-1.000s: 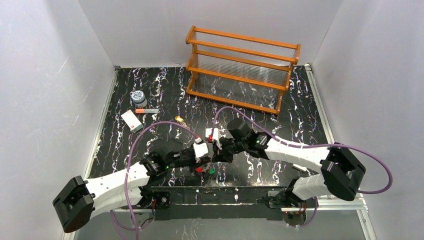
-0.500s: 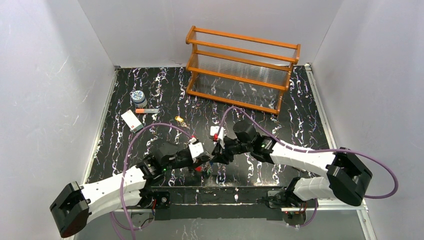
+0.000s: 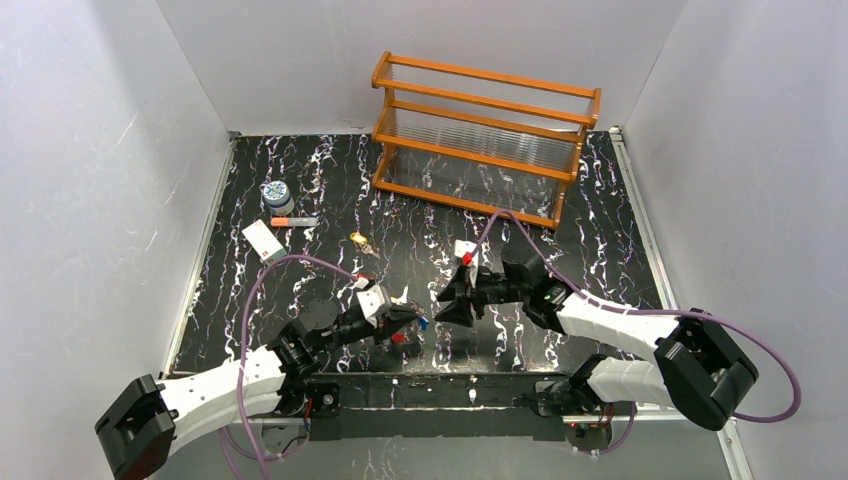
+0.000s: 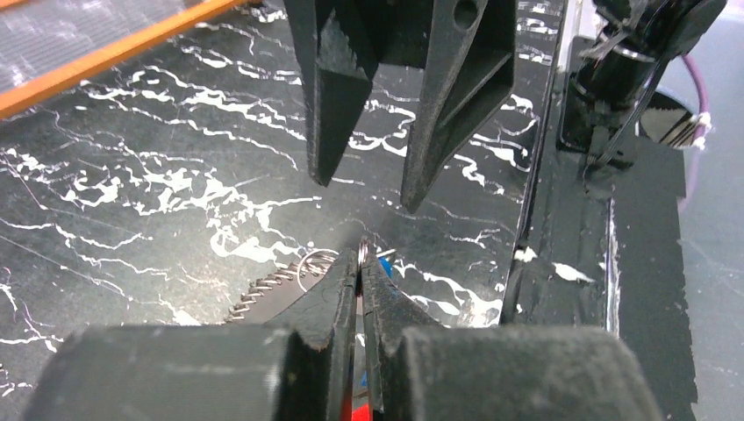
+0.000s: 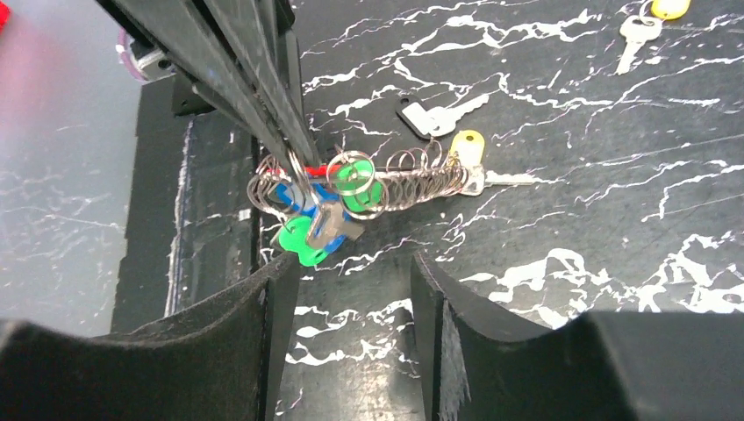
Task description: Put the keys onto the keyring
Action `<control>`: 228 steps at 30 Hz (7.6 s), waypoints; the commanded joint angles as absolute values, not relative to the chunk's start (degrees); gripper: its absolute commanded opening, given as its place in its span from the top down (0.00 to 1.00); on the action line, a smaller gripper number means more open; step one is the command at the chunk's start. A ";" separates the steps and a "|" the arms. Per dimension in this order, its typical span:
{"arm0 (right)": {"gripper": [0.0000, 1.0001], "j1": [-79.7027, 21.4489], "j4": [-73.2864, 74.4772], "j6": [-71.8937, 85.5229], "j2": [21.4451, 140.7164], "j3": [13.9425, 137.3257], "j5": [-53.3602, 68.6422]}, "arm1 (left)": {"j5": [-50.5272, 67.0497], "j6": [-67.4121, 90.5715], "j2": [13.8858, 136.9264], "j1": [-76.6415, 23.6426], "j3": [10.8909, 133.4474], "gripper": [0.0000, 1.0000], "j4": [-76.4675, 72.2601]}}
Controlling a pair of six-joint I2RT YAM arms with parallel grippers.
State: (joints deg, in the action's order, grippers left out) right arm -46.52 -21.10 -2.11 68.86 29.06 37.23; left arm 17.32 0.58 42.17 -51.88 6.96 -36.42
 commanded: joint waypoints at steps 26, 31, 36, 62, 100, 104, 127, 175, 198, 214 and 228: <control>0.59 -43.99 -49.88 7.74 74.64 26.33 53.24 | 18.01 3.52 36.30 -52.01 3.43 1.00 -47.90; 0.60 -43.98 -52.65 10.02 78.00 27.37 54.43 | 18.08 3.68 36.56 -52.05 3.43 1.00 -47.99; 0.60 -44.01 -55.23 12.18 79.39 27.94 54.70 | 18.06 3.80 36.35 -52.03 3.34 1.00 -48.05; 0.99 -44.01 -48.80 9.14 79.72 27.55 54.28 | 17.44 2.86 35.78 -52.05 3.84 1.00 -48.16; 0.57 -45.09 -51.78 9.37 77.11 27.91 54.67 | 17.86 3.33 36.10 -52.05 3.85 1.00 -48.87; 0.57 -45.25 -55.00 11.36 78.43 28.19 54.88 | 18.02 3.47 36.05 -52.04 3.87 1.00 -48.87; 0.88 -45.94 -58.06 13.90 80.50 28.94 54.38 | 18.05 3.78 36.39 -52.04 3.69 1.00 -49.13; 0.99 -47.85 -3.85 -11.48 72.52 41.04 41.79 | 25.85 -9.08 53.68 -52.04 19.34 0.72 -27.06; 0.81 -48.25 -7.45 -9.02 71.28 39.38 40.37 | 25.04 -5.21 55.72 -52.12 17.48 1.00 -32.00; 0.41 -40.30 -27.34 3.02 67.46 29.23 54.28 | 19.13 4.20 45.84 -52.07 6.36 1.00 -49.71; 0.53 -40.63 -39.49 11.50 75.17 30.25 60.05 | 19.17 5.80 44.23 -52.17 4.81 1.00 -54.39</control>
